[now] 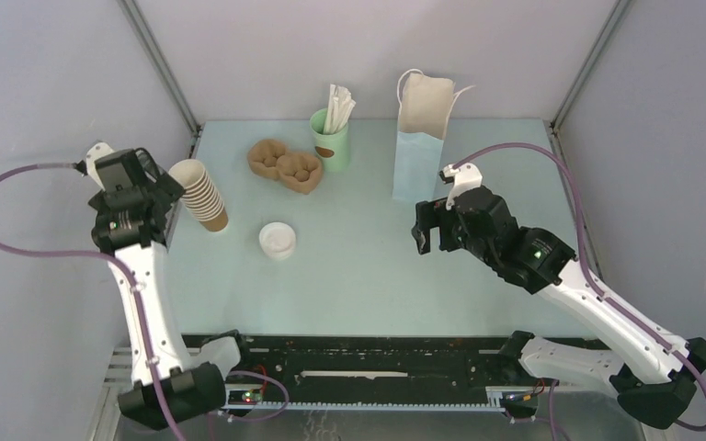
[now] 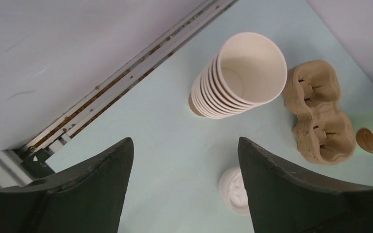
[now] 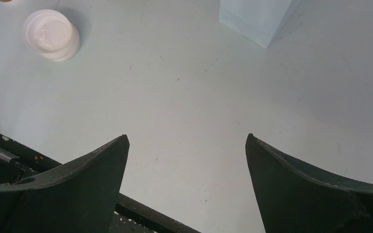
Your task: Pack the takeout coffee
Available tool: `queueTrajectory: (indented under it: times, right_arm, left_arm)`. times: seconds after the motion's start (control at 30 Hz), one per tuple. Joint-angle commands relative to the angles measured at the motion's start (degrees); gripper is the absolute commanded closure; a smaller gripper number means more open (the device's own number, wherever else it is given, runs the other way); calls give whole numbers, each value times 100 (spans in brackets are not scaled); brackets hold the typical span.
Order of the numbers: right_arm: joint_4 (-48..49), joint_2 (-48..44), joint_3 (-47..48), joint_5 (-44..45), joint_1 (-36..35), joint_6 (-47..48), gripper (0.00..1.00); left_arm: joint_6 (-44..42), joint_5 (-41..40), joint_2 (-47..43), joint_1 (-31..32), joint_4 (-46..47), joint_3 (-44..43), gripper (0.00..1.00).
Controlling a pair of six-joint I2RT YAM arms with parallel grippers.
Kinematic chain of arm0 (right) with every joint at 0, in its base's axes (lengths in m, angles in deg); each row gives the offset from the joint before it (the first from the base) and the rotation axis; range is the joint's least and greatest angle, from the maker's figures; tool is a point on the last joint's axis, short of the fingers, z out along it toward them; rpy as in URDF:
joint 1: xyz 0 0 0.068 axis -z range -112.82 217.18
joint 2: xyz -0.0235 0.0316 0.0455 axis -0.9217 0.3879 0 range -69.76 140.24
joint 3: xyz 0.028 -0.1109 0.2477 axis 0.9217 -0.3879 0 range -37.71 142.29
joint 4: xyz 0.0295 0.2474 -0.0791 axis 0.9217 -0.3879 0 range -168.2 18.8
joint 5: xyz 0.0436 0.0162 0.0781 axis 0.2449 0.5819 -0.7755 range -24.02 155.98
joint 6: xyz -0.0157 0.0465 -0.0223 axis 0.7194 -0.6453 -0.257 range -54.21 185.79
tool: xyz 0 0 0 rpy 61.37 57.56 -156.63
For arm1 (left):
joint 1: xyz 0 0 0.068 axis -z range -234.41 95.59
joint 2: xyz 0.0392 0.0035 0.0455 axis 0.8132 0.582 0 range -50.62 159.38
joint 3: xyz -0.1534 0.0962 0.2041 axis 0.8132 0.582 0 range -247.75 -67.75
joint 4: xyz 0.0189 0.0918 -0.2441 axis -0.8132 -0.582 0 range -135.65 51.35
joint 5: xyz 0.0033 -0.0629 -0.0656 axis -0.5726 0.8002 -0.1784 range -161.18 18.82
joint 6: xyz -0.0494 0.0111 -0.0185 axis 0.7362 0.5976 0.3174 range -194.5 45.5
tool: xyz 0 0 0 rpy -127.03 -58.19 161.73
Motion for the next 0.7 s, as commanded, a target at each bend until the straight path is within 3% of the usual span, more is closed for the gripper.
queueTrajectory:
  times: [0.0, 0.07, 0.27, 0.4, 0.67]
  right_arm:
    - [361, -170, -150, -332, 163, 352, 0]
    - [437, -195, -237, -362, 250, 457, 0]
    - [583, -341, -444, -698, 619, 582, 0]
    - [702, -505, -569, -1059, 913, 552, 0]
    - [759, -637, -637, -1174, 1032, 545, 0]
  left_arm:
    - [82, 620, 709, -65, 141, -611, 23]
    - [90, 728, 1144, -61, 25, -950, 29]
    - [272, 943, 1902, -63, -45, -1430, 35]
    - [371, 1076, 2356, -63, -302, -1785, 54]
    - [522, 746, 2723, -58, -785, -2099, 59]
